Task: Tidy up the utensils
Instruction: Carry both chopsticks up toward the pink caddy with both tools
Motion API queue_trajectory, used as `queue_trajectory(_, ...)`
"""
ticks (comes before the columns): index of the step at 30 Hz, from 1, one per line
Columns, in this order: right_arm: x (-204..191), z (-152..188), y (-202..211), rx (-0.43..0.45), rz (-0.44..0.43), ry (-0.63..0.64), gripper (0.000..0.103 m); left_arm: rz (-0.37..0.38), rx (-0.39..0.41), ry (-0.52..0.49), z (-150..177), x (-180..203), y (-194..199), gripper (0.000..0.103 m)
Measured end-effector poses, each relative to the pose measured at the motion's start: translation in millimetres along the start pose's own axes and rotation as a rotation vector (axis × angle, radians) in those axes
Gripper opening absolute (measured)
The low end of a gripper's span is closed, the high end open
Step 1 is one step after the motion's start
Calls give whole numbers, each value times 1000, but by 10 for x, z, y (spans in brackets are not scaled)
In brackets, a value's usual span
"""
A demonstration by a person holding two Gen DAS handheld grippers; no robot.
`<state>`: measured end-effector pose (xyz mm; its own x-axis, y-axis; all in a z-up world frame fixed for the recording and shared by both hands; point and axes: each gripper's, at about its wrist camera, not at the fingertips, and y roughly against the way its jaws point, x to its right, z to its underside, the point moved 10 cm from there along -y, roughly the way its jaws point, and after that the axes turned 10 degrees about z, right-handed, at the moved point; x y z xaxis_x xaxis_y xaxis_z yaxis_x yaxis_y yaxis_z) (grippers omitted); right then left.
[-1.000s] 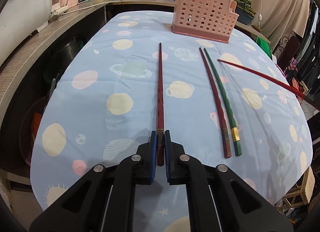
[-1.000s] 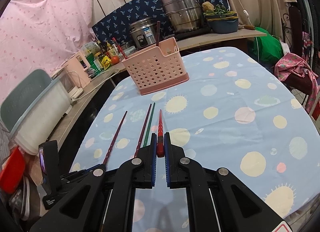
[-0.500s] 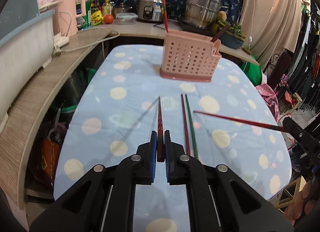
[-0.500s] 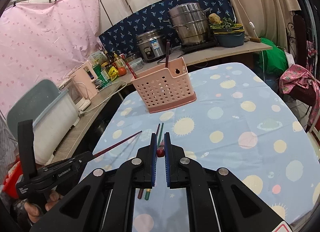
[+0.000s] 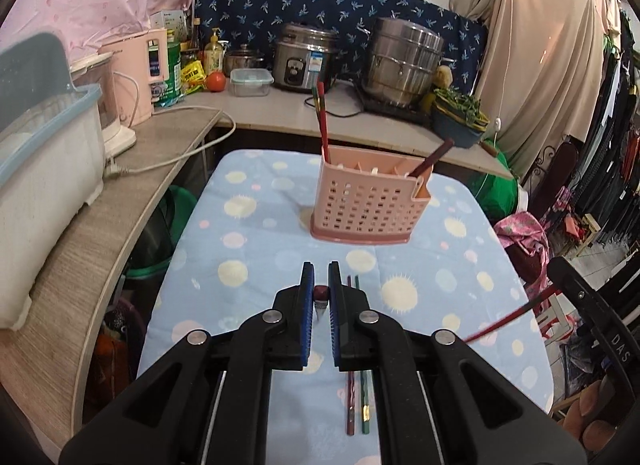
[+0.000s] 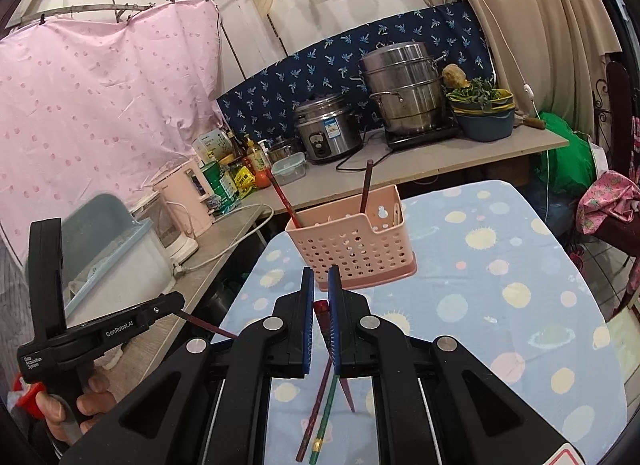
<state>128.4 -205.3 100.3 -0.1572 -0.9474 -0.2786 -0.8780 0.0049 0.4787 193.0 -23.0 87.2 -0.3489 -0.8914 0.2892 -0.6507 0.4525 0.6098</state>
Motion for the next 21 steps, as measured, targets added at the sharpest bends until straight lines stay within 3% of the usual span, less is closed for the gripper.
queue_trajectory(15,-48,-845,-279,76,-31,-15,1,46,111,-22,-976,271,-25,7)
queue_trajectory(21,10,-588,-417,-11,-21,12,7,52,124,-27,-1052,282,-29,7)
